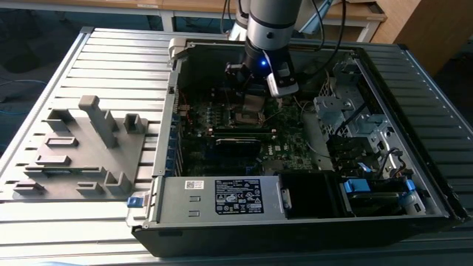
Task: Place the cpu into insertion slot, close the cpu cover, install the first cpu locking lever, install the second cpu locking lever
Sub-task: 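Place the cpu into insertion slot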
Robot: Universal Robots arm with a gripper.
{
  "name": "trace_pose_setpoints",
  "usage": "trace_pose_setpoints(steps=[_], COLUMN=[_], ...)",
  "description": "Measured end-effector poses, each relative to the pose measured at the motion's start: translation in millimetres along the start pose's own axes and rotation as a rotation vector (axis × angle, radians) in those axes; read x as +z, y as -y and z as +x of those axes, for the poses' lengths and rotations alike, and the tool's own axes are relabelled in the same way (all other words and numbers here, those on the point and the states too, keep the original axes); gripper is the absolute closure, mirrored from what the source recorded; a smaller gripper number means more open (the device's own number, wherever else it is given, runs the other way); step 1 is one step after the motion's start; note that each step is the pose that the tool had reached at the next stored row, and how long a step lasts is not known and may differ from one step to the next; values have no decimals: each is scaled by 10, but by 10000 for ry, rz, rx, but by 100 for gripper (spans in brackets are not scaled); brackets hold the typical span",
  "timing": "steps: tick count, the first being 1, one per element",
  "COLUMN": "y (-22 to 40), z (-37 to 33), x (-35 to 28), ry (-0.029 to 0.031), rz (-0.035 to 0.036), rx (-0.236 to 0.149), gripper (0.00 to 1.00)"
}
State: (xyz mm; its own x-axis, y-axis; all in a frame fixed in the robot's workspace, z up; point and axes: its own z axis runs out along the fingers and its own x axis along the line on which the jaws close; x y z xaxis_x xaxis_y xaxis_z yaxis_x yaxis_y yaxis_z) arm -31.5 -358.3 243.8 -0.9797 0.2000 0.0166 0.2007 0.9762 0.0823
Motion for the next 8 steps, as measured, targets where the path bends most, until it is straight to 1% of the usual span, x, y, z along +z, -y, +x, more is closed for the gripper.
trace_pose_setpoints(steps=[8], y=[2], z=[-1], x=[28], ry=[120], rz=[-24], rx=[1451], gripper=[46])
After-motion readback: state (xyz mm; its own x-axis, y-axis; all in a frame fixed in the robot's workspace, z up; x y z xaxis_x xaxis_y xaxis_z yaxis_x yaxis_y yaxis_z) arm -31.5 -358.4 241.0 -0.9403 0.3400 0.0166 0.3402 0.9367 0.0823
